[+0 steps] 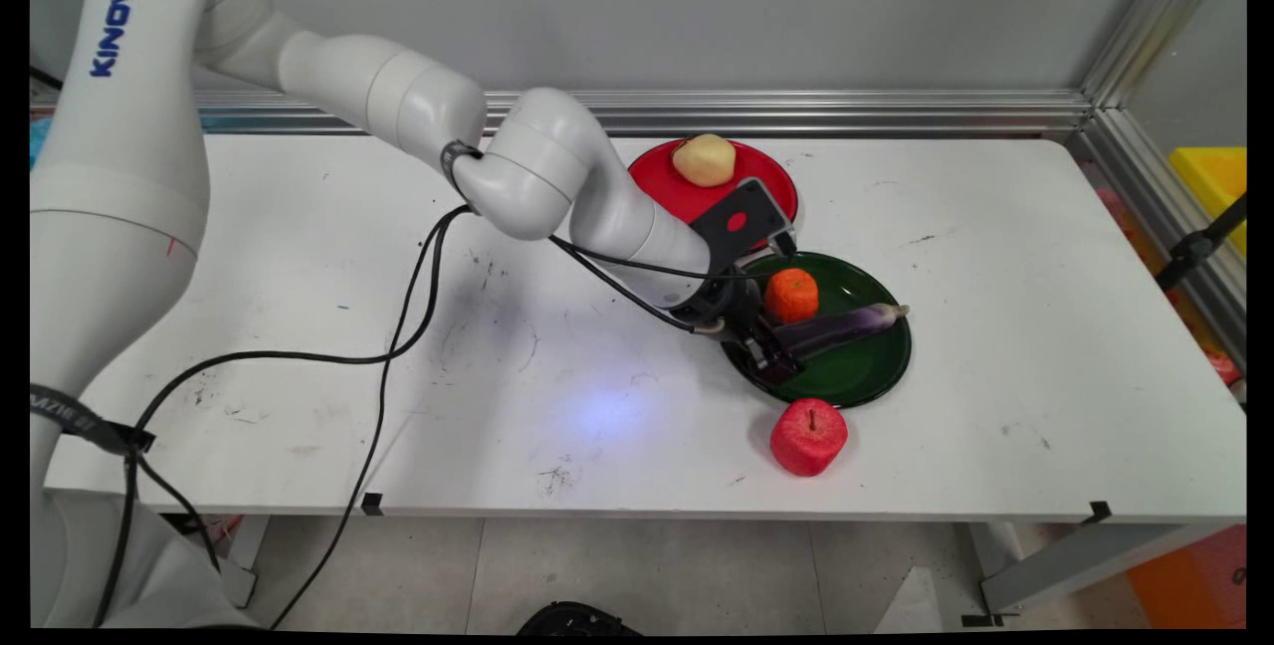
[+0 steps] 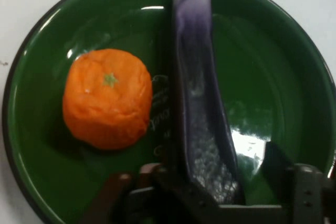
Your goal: Pick up the eggplant from the green plate, then place the picked object on the table
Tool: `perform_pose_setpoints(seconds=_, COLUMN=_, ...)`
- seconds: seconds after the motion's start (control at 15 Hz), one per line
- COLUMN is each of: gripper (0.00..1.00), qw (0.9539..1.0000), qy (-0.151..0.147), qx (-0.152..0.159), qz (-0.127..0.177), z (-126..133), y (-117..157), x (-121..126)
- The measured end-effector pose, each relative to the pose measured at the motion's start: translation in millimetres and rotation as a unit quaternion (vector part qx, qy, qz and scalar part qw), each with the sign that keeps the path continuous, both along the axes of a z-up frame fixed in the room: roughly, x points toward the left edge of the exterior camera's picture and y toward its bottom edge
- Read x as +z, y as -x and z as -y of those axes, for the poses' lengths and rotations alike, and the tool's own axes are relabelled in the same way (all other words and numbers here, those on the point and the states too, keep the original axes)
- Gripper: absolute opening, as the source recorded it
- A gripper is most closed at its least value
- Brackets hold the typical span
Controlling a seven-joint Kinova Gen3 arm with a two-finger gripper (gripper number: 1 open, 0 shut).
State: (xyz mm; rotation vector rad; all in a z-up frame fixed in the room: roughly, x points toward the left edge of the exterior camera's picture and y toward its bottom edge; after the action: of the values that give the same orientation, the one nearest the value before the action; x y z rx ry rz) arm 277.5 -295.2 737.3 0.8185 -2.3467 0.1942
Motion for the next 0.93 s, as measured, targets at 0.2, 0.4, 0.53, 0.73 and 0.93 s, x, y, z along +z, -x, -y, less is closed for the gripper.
perform_pose_setpoints(seconds=0.2, gripper=0.0, qw=1.0, qy=0.0, qx=0.002, qz=-0.003, z=0, y=2, x=-4)
perform_pose_setpoints(seconds=0.4, gripper=0.0, qw=0.9999, qy=-0.002, qx=0.004, qz=-0.009, z=1, y=2, x=-1)
perform_pose_setpoints(seconds=0.53, gripper=0.0, qw=0.9999, qy=-0.003, qx=0.005, qz=-0.016, z=2, y=1, x=5)
perform_pose_setpoints(seconds=0.73, gripper=0.0, qw=0.9997, qy=-0.004, qx=-0.002, qz=-0.024, z=4, y=-3, x=18)
perform_pose_setpoints(seconds=0.93, gripper=0.0, qw=0.9996, qy=-0.003, qx=-0.014, qz=-0.025, z=5, y=-13, x=33)
